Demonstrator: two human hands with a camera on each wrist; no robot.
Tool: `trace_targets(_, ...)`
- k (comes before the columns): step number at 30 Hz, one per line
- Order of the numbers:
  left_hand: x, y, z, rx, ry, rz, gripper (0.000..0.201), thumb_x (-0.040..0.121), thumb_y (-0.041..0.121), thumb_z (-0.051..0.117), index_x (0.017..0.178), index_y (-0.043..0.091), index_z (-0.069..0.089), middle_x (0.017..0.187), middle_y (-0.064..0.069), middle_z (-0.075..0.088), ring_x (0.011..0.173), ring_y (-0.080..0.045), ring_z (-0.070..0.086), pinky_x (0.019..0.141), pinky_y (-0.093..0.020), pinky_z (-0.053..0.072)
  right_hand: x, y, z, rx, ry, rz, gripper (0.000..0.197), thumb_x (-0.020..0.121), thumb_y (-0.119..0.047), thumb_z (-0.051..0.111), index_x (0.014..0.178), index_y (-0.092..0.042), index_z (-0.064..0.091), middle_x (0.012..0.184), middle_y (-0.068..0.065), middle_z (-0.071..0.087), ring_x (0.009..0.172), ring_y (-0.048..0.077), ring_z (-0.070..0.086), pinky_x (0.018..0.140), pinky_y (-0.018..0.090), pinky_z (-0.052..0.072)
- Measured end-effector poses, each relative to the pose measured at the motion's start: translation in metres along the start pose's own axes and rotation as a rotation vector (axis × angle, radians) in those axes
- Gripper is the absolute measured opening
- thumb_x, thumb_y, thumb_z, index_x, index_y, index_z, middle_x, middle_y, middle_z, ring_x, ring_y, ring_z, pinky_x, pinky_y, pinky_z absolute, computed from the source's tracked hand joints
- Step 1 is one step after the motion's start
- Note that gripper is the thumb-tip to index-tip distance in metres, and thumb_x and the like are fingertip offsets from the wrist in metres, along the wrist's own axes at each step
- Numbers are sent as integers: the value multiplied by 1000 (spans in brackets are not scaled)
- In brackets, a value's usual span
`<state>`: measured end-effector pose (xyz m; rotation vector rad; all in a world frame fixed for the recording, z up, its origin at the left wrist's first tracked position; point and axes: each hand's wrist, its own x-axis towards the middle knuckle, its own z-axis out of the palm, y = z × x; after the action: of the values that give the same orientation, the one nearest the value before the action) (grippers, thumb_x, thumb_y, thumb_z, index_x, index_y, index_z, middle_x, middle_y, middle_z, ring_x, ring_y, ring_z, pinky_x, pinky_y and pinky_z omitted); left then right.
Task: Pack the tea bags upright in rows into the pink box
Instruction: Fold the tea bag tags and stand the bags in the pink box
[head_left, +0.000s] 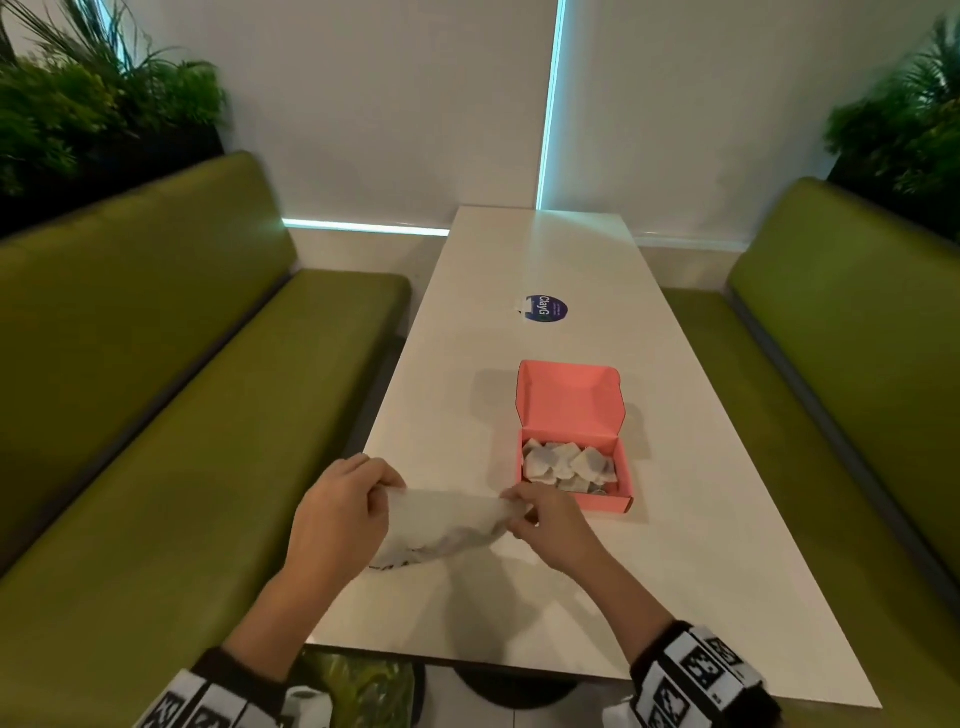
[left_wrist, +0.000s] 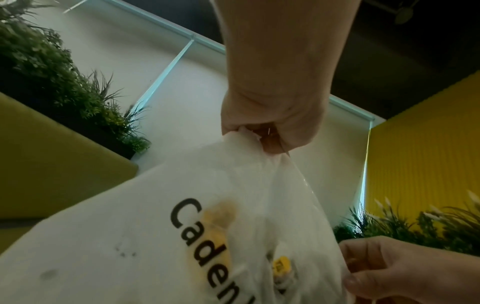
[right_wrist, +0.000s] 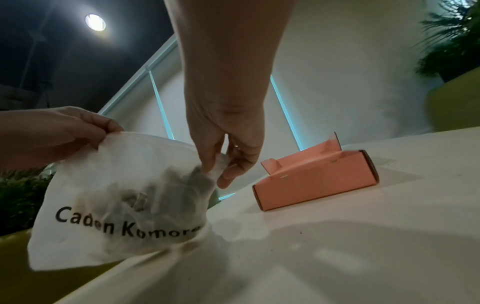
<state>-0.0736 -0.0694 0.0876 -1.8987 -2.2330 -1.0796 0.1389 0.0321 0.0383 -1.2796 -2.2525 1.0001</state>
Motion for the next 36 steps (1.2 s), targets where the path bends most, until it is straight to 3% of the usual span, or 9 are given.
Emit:
trace_targets(2, 1, 3, -2, -24, 9, 17, 31, 76, -15, 53, 71, 12, 67, 72, 12, 58, 63, -6, 48, 56, -9, 29, -5, -4, -9, -15, -6, 14, 13, 85, -9, 63, 97, -13, 65, 83, -3, 60, 77, 17, 58, 74, 28, 46)
trace_targets(7, 7, 7, -4, -73, 43, -3, 32, 75, -15, 51, 71, 13, 66, 69, 14, 55, 66, 3, 49, 53, -10, 28, -26, -14, -55, 170, 127, 74, 24, 74, -7, 76, 74, -20, 55, 59, -6, 52, 47, 5, 48, 53, 15, 41)
trace_targets(10, 12, 14, 5, -83, 54, -11, 32, 73, -13, 51, 71, 16, 65, 70, 14, 57, 63, -3, 48, 53, -17, 34, -40, -15, -83, 336, 133, 73, 20, 71, 0, 77, 73, -10, 60, 62, 1, 57, 54, 8, 53, 57, 17, 45)
trace_targets(12, 12, 24, 14, -31, 55, 67, 33, 67, -4, 50, 78, 23, 66, 79, 15, 62, 78, -10, 50, 68, -28, 42, -48, -13, -93, 403, 74, 79, 16, 75, 6, 71, 76, -7, 64, 67, 1, 62, 63, 9, 60, 64, 16, 49)
trace_targets(15, 3, 49, 34, 14, -49, 257, 42, 66, 18, 51, 102, 38, 59, 105, 20, 61, 109, -9, 44, 95, -36, 22, -57, -9, -98, 398, 55, 107, 16, 78, 9, 67, 79, -7, 67, 71, 2, 69, 66, 5, 65, 64, 10, 47)
trace_targets(19, -6, 94, 64, 67, -101, 482, 33, 83, 51, 47, 112, 38, 57, 113, 20, 63, 119, -11, 47, 103, -54, 17, -63, -10, -92, 327, 110, 67, 21, 72, 7, 73, 66, -13, 68, 78, 2, 67, 66, 5, 62, 66, 16, 51)
trace_targets(22, -7, 110, 81, 20, -74, 536, 31, 84, 57, 48, 94, 34, 67, 95, 19, 68, 102, -7, 58, 103, -47, 20, -66, -11, -89, 139, 179, 39, 25, 70, 7, 72, 60, -14, 65, 74, 0, 63, 63, 0, 56, 63, 14, 47)
trace_targets(27, -5, 108, 84, -43, -21, 497, 36, 78, 61, 51, 64, 31, 66, 68, 20, 65, 84, -5, 53, 81, -32, 23, -72, -8, -92, 19, 149, 14, 24, 71, 4, 73, 59, -16, 66, 75, -7, 60, 65, 6, 57, 65, 21, 50)
trace_targets(36, 1, 29, 33, 108, -18, 352, 33, 79, 60, 42, 68, 35, 61, 76, 25, 64, 94, -7, 50, 83, -30, 17, -78, 15, -123, 34, 241, 155, 26, 73, -1, 75, 60, -16, 59, 78, 0, 64, 50, 5, 57, 61, 26, 49)
